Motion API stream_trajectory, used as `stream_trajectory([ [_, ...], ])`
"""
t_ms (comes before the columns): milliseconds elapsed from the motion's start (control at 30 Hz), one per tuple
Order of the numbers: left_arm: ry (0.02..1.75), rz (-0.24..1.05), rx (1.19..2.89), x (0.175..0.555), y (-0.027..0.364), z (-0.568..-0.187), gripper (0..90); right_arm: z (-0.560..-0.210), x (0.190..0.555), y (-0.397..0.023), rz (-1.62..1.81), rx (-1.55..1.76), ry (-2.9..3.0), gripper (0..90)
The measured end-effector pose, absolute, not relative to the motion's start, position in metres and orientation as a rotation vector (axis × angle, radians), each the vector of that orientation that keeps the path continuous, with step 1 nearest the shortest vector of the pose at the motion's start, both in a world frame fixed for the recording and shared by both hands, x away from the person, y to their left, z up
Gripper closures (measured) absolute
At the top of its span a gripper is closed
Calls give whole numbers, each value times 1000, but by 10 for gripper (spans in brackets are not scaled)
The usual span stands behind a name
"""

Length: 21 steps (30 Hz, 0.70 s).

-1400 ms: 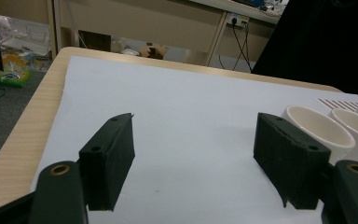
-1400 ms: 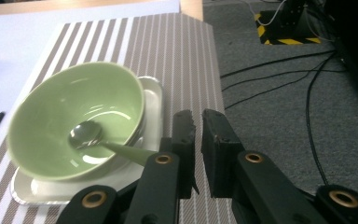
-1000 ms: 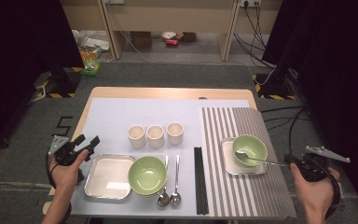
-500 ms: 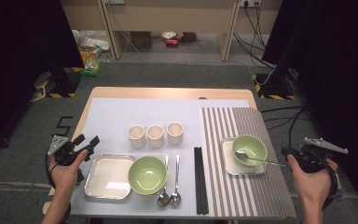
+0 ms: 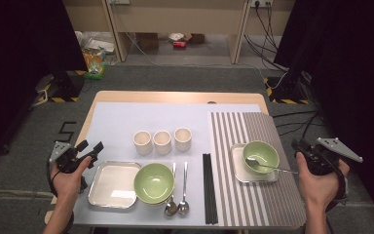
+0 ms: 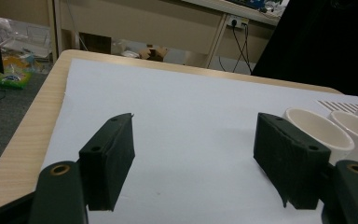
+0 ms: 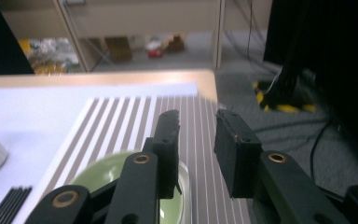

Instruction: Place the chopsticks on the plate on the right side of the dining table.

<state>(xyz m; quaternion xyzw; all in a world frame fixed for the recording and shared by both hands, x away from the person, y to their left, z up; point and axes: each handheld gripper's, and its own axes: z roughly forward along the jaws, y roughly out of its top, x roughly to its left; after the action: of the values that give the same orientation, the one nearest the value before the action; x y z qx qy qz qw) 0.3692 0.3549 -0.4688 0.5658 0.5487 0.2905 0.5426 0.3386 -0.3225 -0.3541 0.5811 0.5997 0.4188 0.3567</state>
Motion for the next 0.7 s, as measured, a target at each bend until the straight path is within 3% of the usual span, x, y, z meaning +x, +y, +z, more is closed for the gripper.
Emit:
stream_trajectory([
  [300,1301,692,1346,369,355,-468,280,-348,342,-304,1127,1424,1541,657],
  [700,1301,697,1348,369,356,-468,281,-342,355,-275,1137,1401,1619,662],
])
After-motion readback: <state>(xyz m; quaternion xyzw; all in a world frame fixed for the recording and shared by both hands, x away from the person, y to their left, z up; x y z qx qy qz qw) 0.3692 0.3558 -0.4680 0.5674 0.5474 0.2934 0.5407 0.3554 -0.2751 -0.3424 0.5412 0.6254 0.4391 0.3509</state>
